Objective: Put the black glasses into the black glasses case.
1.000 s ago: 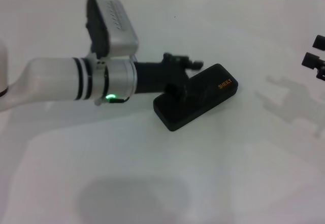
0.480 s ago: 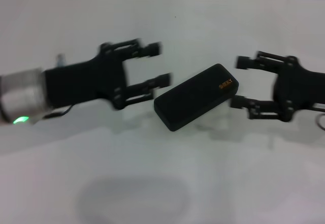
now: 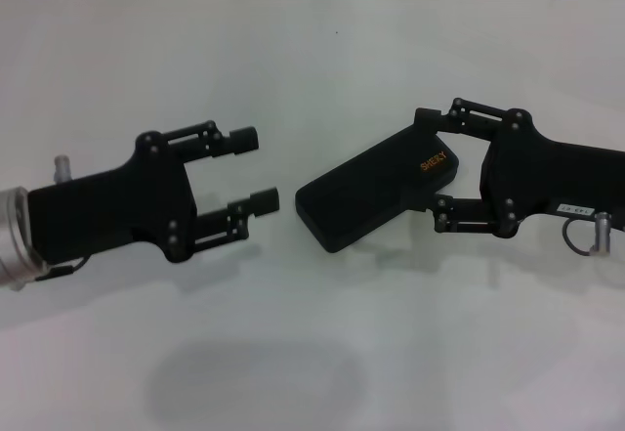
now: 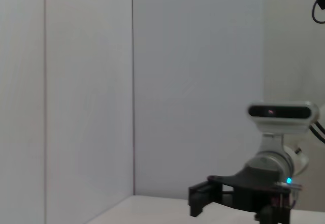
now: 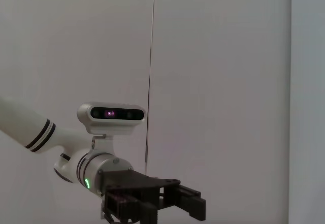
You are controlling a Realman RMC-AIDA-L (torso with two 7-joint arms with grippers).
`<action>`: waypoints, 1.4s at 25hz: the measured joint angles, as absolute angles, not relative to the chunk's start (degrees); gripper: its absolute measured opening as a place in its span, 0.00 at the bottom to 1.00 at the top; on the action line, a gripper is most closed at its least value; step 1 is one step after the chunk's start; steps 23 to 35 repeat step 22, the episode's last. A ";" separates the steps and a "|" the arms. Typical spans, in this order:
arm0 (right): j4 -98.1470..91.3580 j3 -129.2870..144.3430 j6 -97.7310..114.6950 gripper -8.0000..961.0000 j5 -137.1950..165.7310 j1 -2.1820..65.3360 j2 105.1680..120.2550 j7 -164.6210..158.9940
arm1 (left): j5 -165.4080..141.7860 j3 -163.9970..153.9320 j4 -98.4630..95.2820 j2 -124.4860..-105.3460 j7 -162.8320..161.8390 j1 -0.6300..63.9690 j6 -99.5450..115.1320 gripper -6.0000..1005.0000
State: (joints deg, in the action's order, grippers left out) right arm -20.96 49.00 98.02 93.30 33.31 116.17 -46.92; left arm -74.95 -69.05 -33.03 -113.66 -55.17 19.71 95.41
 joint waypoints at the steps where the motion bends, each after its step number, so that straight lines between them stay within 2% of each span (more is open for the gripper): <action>1: -20.90 49.07 97.97 0.83 93.30 33.31 116.18 -46.74 | -75.62 -69.05 -33.04 -113.68 -55.05 19.70 95.67 0.65; 35: -18.42 50.45 97.31 0.83 92.62 32.82 116.19 -42.65 | -77.70 -68.90 -32.74 -113.79 -52.66 20.02 96.86 0.65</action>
